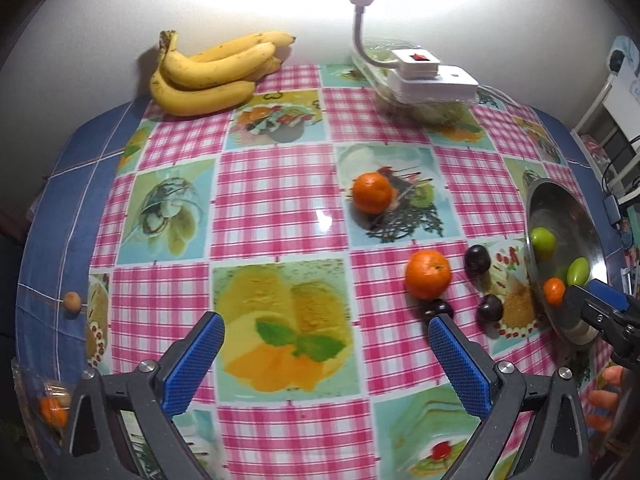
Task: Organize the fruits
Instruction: 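Withdraw both grippers from the bowl toward the remaining tangerines and plums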
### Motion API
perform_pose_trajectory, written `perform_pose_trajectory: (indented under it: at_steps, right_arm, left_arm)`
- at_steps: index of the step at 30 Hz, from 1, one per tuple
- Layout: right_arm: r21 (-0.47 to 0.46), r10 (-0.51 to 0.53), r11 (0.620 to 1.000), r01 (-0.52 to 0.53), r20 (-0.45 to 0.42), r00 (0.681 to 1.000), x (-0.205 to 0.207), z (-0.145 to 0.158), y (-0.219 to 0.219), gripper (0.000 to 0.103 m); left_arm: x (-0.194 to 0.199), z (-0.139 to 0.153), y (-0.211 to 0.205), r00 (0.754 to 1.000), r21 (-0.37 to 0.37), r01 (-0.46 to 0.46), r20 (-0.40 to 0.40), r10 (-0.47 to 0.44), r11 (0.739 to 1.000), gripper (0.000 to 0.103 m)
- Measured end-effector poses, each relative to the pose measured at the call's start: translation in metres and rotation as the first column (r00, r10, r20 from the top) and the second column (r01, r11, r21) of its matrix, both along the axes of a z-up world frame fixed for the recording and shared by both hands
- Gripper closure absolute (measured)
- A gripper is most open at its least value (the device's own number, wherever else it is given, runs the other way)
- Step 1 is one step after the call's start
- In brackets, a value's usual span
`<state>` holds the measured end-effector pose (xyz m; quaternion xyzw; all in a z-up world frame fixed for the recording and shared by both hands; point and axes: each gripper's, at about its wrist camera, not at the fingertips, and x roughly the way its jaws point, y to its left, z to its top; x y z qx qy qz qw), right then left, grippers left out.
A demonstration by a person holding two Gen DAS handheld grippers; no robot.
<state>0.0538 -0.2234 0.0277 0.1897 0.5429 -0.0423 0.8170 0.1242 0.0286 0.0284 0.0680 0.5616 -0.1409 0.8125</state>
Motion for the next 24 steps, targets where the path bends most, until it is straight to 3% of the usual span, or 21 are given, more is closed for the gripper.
perform_pose_trajectory:
  at_steps: [3,10,15,24]
  right_arm:
    - [0.004,0.032,0.999,-0.032,-0.013,0.999,0.01,-0.001,0.013,0.0]
    - [-0.024,0.144,0.989,-0.144,0.001,0.99,0.037,0.005,0.052,0.0]
    - [0.008,0.184,0.983,-0.184,0.02,0.983,0.058,0.012,0.071,0.0]
    - [0.013,0.254,0.967,-0.254,0.013,0.967,0.094,0.024,0.101,0.0]
  left_arm:
    - [0.006,-0.002,0.016,1.0,-0.028,-0.007,-0.03,0.006,1.0,0.0]
    - [0.024,0.007,0.058,0.997,-0.01,-0.079,-0.013,0.079,0.997,0.0]
    - [0.038,0.014,0.092,0.991,0.027,-0.134,0.014,0.134,0.991,0.0]
    - [0.071,0.014,0.161,0.971,0.048,-0.233,-0.041,0.235,0.971,0.002]
